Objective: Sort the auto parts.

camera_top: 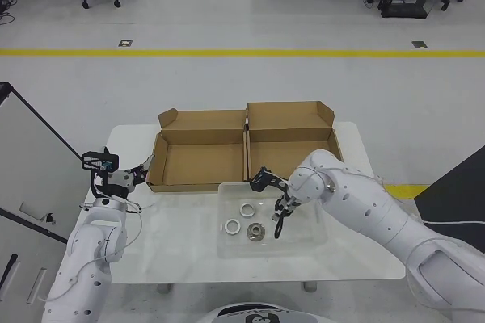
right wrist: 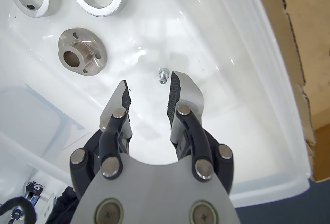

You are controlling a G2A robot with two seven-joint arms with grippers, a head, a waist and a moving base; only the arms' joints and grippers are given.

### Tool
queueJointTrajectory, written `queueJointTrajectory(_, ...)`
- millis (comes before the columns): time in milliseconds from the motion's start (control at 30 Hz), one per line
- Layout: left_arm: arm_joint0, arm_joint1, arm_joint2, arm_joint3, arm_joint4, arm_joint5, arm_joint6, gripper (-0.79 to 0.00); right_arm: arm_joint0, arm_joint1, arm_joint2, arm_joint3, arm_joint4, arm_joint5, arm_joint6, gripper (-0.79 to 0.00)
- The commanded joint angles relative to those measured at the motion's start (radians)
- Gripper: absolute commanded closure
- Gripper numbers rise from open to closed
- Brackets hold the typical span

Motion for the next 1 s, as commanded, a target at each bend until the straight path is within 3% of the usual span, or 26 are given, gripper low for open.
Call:
queueJointTrajectory(0, 0.0, 0.0, 0.0, 0.0, 0.0, 0.0, 0.0, -0.785, 0.002, -0.003, -0.001, 0.009, 0.003, 0.004, -0.004, -0.329)
queueJointTrajectory(667, 0.0, 0.0, 0.0, 0.0, 0.0, 0.0, 0.0, -0.785, 0.017, -0.029, -0.012, 0.066, -0.003, 0.018, -0.017, -0.286)
queueJointTrajectory(800, 0.0, 0.0, 0.0, 0.0, 0.0, 0.0, 0.0, -0.785, 0.018, -0.034, -0.016, 0.072, -0.009, 0.016, -0.014, -0.256)
queueJointTrajectory(967, 0.0, 0.0, 0.0, 0.0, 0.0, 0.0, 0.0, -0.785, 0.019, -0.038, -0.018, 0.079, -0.014, 0.015, -0.011, -0.142)
